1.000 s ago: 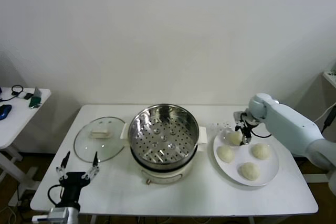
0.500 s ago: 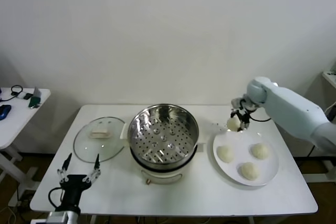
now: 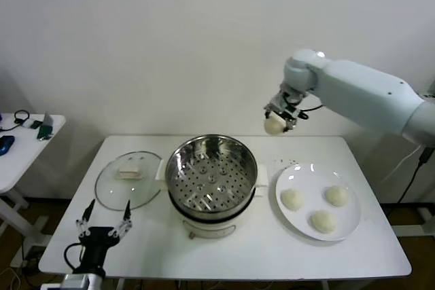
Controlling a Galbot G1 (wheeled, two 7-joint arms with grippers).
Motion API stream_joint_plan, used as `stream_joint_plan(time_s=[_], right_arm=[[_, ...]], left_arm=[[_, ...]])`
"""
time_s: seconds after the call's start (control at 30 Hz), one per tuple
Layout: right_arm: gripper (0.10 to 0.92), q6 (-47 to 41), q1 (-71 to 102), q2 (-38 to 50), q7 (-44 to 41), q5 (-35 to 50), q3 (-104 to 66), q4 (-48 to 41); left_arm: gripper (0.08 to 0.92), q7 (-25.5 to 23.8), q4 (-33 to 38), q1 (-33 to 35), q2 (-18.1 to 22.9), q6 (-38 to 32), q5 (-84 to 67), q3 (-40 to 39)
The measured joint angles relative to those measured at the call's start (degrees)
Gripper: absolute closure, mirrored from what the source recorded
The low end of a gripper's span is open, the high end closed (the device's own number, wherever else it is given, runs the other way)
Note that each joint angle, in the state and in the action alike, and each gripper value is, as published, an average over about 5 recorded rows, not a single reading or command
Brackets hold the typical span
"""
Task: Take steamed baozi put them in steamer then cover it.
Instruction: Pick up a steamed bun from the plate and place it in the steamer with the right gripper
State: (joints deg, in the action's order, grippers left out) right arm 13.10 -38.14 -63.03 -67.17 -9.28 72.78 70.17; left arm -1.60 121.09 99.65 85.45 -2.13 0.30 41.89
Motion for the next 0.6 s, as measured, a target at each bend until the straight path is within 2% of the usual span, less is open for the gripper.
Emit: stream_joint_plan(time_s=[0.27, 0.6], right_arm=[[0.304, 2.9, -0.1, -7.1, 0.1, -3.4, 1.1, 2.1], [0.304, 5.4, 5.0, -15.1, 0.4, -8.0, 1.4, -0.5]], left_arm=[[0.177, 0.1, -0.3, 0.1, -0.4, 0.3, -0.1, -0.4], [0.177, 0.2, -0.7, 0.8, -1.0, 0.2, -0.2, -0.3]])
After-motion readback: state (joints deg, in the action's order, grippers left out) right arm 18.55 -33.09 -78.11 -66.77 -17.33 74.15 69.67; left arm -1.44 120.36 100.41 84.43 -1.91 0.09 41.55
